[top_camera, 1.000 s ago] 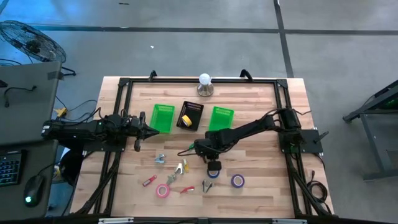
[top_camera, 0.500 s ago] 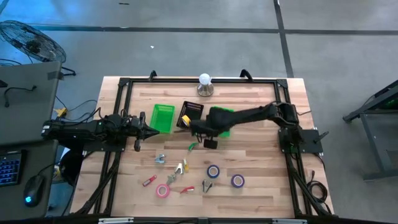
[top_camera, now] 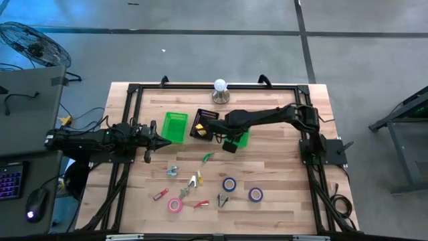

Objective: Pick and place Stapler, Stapler remover, tape
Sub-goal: Put the top right red stapler into the right green bin, then put the green stapler into the right green bin

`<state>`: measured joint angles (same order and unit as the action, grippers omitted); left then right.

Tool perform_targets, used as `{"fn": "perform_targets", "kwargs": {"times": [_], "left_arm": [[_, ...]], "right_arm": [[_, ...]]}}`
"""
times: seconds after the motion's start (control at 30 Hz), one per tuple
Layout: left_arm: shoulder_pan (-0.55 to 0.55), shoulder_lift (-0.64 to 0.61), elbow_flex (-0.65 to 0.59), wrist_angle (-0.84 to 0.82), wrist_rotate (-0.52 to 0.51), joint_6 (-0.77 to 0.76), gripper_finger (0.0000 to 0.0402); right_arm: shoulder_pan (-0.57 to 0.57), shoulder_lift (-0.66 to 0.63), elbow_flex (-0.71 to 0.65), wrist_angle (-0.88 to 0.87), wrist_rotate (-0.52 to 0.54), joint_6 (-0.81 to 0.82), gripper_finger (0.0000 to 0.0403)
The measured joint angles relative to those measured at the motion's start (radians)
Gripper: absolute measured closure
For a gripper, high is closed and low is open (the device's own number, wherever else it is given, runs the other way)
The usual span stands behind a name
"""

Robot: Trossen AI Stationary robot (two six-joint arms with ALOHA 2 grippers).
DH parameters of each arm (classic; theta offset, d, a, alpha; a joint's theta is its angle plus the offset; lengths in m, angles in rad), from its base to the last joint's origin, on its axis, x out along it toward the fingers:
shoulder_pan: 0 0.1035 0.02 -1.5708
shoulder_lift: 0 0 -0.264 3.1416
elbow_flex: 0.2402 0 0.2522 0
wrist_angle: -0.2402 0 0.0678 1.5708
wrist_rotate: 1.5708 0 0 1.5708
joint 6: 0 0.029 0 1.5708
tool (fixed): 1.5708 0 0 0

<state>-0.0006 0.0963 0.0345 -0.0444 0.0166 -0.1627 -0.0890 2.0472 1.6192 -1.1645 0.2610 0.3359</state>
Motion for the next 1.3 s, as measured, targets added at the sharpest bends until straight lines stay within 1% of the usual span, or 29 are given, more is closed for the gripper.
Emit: {"fn": "perform_targets", "kwargs": {"times": [0.2, 0.27, 0.37, 0.47, 0.6, 0.63, 0.7, 0.73, 0.8, 0.87, 1.1, 1.3], "left_arm": [[0.000, 0.000, 0.000, 0.000, 0.000, 0.000, 0.0400], [0.000, 0.000, 0.000, 0.000, 0.000, 0.000, 0.0400], [0.000, 0.000, 0.000, 0.000, 0.000, 0.000, 0.0400], [0.000, 0.000, 0.000, 0.000, 0.000, 0.000, 0.0400], [0.000, 0.000, 0.000, 0.000, 0.000, 0.000, 0.0400], [0.000, 0.000, 0.000, 0.000, 0.000, 0.000, 0.0400], [0.000, 0.000, 0.000, 0.000, 0.000, 0.000, 0.0400], [0.000, 0.000, 0.000, 0.000, 0.000, 0.000, 0.0400], [0.000, 0.000, 0.000, 0.000, 0.000, 0.000, 0.0400], [0.000, 0.000, 0.000, 0.000, 0.000, 0.000, 0.0400], [0.000, 0.000, 0.000, 0.000, -0.001, 0.000, 0.0400], [0.000, 0.000, 0.000, 0.000, -0.003, 0.000, 0.0400]], "right_arm": [[0.006, -0.001, 0.008, -0.001, 0.068, -0.003, 0.0258], [0.015, -0.002, 0.011, 0.006, 0.072, -0.017, 0.0241], [0.031, -0.004, 0.011, 0.017, 0.038, -0.060, 0.0221], [0.050, -0.014, 0.011, 0.069, -0.064, -0.136, 0.0209], [0.093, -0.015, 0.027, 0.193, -0.168, -0.270, 0.0208], [0.107, -0.015, 0.030, 0.237, -0.174, -0.309, 0.0209], [0.133, -0.015, 0.031, 0.312, -0.151, -0.388, 0.0212], [0.145, -0.015, 0.031, 0.336, -0.136, -0.432, 0.0214], [0.159, -0.015, 0.031, 0.363, -0.140, -0.505, 0.0216], [0.161, -0.015, 0.030, 0.376, -0.157, -0.534, 0.0217], [0.159, -0.011, 0.029, 0.441, -0.160, -0.612, 0.0218], [0.159, 0.043, 0.029, 0.531, -0.191, -0.669, 0.0218]]}}
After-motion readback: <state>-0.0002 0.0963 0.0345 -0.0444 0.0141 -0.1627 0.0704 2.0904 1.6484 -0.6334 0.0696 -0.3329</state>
